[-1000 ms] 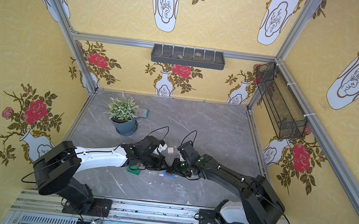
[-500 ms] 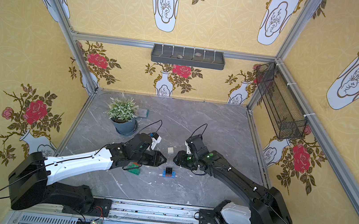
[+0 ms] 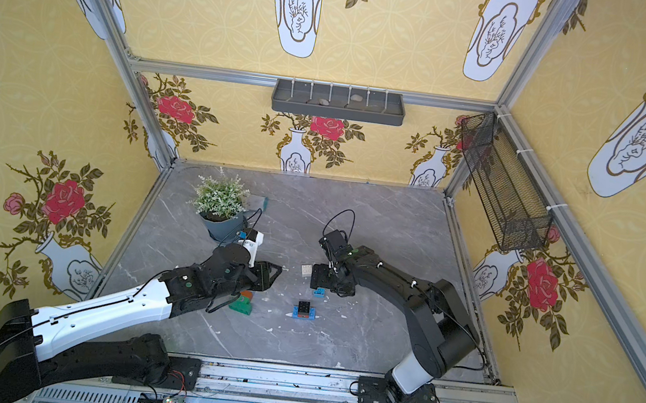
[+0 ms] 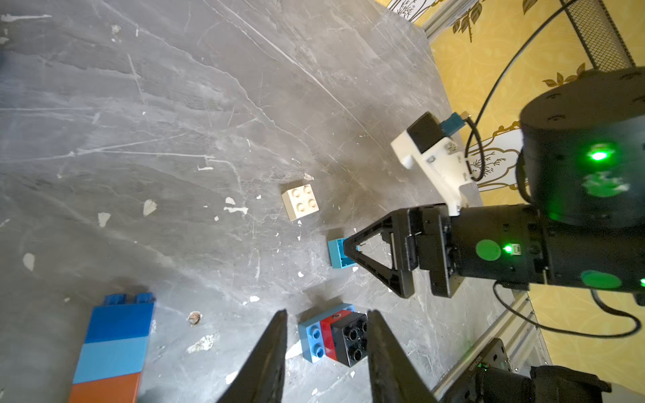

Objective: Assemble the number 1 with lego
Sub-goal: Pick up the lego brick from the center of the board.

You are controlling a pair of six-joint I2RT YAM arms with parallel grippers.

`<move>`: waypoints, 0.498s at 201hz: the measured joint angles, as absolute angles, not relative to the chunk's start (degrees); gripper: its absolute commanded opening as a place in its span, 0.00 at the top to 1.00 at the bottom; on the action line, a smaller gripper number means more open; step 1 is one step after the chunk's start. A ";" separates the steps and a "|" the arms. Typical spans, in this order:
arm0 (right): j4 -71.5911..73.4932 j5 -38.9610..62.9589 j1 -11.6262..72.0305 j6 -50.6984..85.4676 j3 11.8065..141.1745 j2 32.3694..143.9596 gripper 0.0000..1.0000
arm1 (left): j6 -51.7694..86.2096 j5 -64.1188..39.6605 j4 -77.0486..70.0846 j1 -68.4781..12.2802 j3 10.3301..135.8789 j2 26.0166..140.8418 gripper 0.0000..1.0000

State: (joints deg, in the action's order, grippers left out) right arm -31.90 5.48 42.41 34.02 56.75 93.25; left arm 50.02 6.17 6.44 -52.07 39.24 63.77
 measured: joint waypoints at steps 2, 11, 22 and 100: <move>-32.01 5.41 42.50 34.04 56.93 93.51 0.20 | 50.02 6.26 6.44 -52.07 39.22 63.77 0.61; -32.49 4.75 43.03 34.04 57.82 94.80 0.22 | 50.11 6.63 6.42 -52.03 39.05 63.77 0.61; -33.04 4.12 43.55 34.04 58.81 96.07 0.27 | 50.22 7.14 6.42 -52.01 38.79 63.77 0.61; -35.57 2.59 45.82 34.52 62.98 102.56 0.47 | 51.07 9.04 6.02 -51.86 36.64 61.58 0.62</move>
